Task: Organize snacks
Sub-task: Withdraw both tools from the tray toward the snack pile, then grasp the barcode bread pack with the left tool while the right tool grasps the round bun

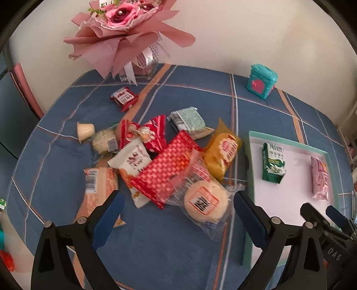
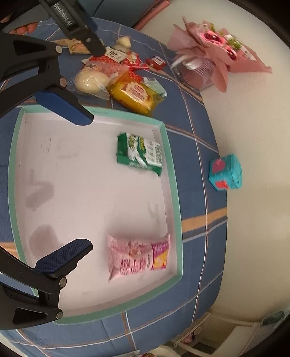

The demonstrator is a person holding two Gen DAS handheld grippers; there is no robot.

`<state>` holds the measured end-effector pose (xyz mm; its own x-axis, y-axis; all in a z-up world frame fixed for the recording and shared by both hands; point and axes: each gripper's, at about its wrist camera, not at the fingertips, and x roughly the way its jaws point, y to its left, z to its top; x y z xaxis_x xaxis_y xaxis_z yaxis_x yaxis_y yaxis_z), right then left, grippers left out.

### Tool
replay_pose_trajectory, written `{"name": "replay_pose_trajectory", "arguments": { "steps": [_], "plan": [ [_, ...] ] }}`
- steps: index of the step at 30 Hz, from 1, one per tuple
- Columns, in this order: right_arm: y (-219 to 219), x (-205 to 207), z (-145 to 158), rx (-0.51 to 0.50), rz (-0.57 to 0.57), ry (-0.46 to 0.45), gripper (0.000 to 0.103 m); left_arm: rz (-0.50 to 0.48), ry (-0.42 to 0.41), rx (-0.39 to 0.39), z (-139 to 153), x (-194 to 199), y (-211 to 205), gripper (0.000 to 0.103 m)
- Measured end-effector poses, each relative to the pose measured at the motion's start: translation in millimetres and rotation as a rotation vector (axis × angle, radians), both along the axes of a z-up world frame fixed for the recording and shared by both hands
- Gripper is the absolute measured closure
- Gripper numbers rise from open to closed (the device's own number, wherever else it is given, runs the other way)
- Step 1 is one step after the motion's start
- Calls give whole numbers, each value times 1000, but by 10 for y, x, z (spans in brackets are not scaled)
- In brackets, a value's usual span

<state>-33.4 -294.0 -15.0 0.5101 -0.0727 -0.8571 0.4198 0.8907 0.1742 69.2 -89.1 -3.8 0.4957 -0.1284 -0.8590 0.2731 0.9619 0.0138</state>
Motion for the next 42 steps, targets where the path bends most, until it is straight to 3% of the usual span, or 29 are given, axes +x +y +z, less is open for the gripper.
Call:
{"name": "replay_pose_trajectory", "arguments": {
  "steps": [8, 20, 25, 34, 38, 42],
  "plan": [
    [434, 179, -24, 23, 82, -19, 0, 51, -66, 23, 33, 141, 362, 0],
    [935, 371, 57, 138, 166, -95, 0, 232, -55, -19, 51, 388, 1149, 0],
    [1040, 392, 178, 115, 196, -137, 0, 266, -46, -7, 29, 414, 1281, 0],
    [1245, 386, 315, -18, 273, -204, 0, 282, 2, -23, -86, 463, 1281, 0],
    [1283, 422, 280, -86, 255, -186, 0, 286, 14, -19, -134, 484, 1281, 0],
    [1256, 530, 125, -35, 285, -113, 0, 295, 37, 15, -226, 518, 1263, 1]
  ]
}}
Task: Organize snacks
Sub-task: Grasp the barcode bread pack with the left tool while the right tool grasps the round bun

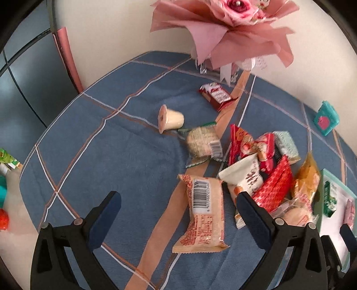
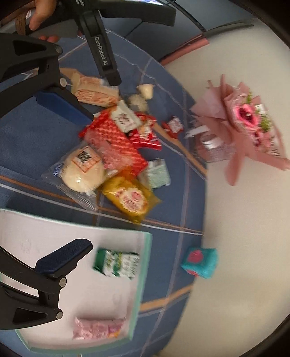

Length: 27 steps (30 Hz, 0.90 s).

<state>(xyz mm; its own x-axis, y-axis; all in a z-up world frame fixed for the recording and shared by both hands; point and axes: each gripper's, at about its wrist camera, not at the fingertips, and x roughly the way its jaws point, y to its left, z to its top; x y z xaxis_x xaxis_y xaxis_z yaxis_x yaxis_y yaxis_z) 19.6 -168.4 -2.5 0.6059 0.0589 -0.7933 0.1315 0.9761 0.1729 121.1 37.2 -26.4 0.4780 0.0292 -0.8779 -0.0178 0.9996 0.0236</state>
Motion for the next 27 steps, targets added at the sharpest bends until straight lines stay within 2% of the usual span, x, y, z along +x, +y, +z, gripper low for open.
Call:
{"name": "replay_pose_trajectory", "arguments": {
  "steps": [3, 6, 11, 13, 17, 21, 25, 27],
  "plan": [
    [-6, 35, -57, 36, 28, 16, 1, 1, 48, -27, -102, 34, 1, 1],
    [20, 79, -61, 24, 44, 12, 4, 5, 85, -50, -187, 61, 11, 1],
    [33, 189, -123, 44, 37, 36, 18, -3, 122, -72, -300, 99, 5, 3],
    [71, 233, -165, 35, 52, 56, 20, -6, 139, -79, -337, 111, 5, 7],
    [124, 297, -299, 24, 69, 100, 26, -16, 175, -98, -432, 151, -23, 26],
    [122, 326, -331, 31, 59, 97, 27, -32, 209, -120, -527, 162, -58, 42],
    [128, 343, -368, 19, 58, 100, 27, -43, 207, -94, -552, 169, -111, 46],
    [104, 346, -388, 33, 48, 101, 27, -41, 202, -94, -548, 179, -133, 56]
  ]
}}
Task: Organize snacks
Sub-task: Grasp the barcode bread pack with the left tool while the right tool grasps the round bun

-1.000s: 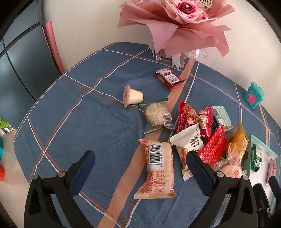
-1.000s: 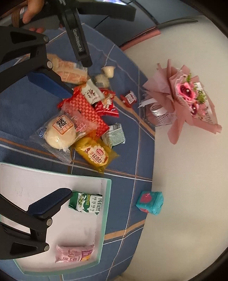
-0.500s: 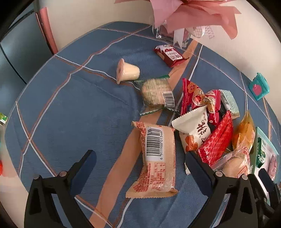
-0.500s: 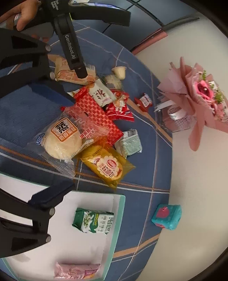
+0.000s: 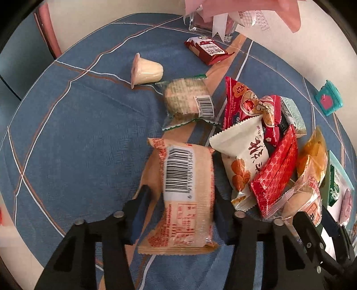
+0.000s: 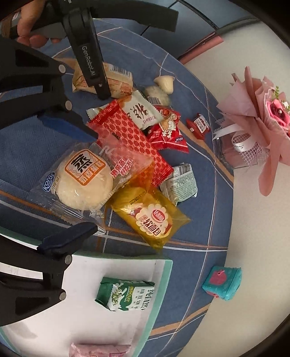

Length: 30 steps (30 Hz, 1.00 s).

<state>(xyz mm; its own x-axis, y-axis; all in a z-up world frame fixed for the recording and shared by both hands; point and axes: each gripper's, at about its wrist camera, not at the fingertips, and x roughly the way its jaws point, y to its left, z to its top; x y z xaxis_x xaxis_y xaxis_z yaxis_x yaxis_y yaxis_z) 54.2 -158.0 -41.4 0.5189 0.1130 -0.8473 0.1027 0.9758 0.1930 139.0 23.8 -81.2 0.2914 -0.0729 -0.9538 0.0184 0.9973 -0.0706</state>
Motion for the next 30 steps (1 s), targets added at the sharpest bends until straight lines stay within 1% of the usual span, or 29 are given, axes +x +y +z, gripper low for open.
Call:
{"name": "replay_pose_trajectory", "arguments": {
  "steps": [2, 6, 7, 8, 9, 11, 12, 14, 18, 22, 24, 25, 26, 28, 30],
  "plan": [
    [-14, 9, -3, 7, -4, -1, 27, 5, -4, -1, 14, -1, -9, 63],
    [-5, 10, -16, 2, 1, -1, 27, 19, -7, -15, 31, 7, -9, 66],
    [2, 8, -17, 1, 3, -3, 29, 26, -9, -25, 35, 11, 9, 66],
    [2, 6, -12, 1, 3, -7, 34, 32, -11, -35, 44, 8, 25, 66],
    [2, 3, 1, -2, 3, -11, 37, 36, -16, -48, 55, 7, 54, 66],
    [-6, -8, 35, 1, 3, -20, 45, 46, -22, -64, 92, -2, 97, 67],
    [-10, -15, 46, 3, 2, -25, 51, 47, -25, -68, 111, -12, 116, 67],
    [-23, -24, 67, 14, 5, -28, 54, 50, -33, -72, 154, -42, 146, 67],
    [-46, -33, 100, 31, 10, -28, 58, 59, -44, -78, 215, -64, 137, 67],
    [-71, -23, 163, 36, 14, -34, 58, 61, -48, -75, 263, -78, 135, 67],
    [-68, -10, 232, 15, 26, -52, 55, 54, -44, -70, 279, -96, 140, 67],
    [-64, -5, 254, 9, 33, -57, 49, 50, -42, -68, 266, -99, 134, 67],
    [-54, 15, 274, 6, 48, -59, 41, 47, -40, -66, 253, -90, 119, 67],
    [-31, 63, 292, 1, 71, -67, 38, 47, -39, -71, 240, -79, 119, 67],
    [-8, 123, 260, 12, 84, -49, 36, 48, -40, -78, 251, -79, 130, 67]
  ]
}}
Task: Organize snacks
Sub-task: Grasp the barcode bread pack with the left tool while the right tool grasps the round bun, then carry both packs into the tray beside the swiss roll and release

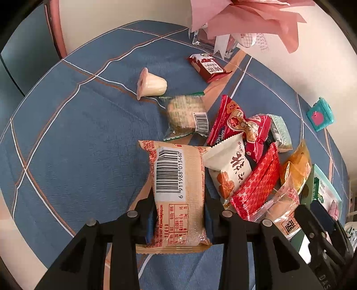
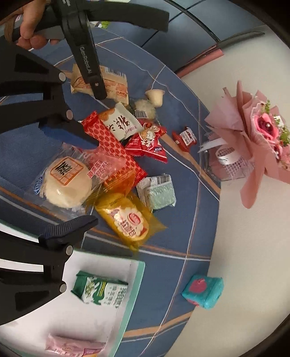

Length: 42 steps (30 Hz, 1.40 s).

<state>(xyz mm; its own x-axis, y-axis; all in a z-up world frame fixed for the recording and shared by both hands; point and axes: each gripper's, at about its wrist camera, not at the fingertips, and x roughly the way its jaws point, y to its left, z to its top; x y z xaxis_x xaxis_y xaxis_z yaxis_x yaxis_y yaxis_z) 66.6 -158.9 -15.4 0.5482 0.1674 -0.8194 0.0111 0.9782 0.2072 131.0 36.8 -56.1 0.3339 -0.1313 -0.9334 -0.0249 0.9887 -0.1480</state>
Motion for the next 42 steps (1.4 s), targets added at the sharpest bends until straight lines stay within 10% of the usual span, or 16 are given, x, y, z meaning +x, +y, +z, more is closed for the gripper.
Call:
{"name": "replay_pose_trajectory", "arguments": {
  "steps": [10, 25, 30, 42],
  "plan": [
    [132, 74, -241, -12, 79, 36, 0, -4, 10, 1, -24, 17, -14, 66],
    [325, -38, -516, -200, 100, 119, 0, -7, 41, 14, -152, 52, -35, 66],
    [289, -63, -473, -209, 75, 104, 2, -10, 67, 27, -261, 88, -54, 66],
    [94, -76, -258, -141, 34, 96, 45, -7, 28, 7, -165, 76, -75, 67]
  ]
}}
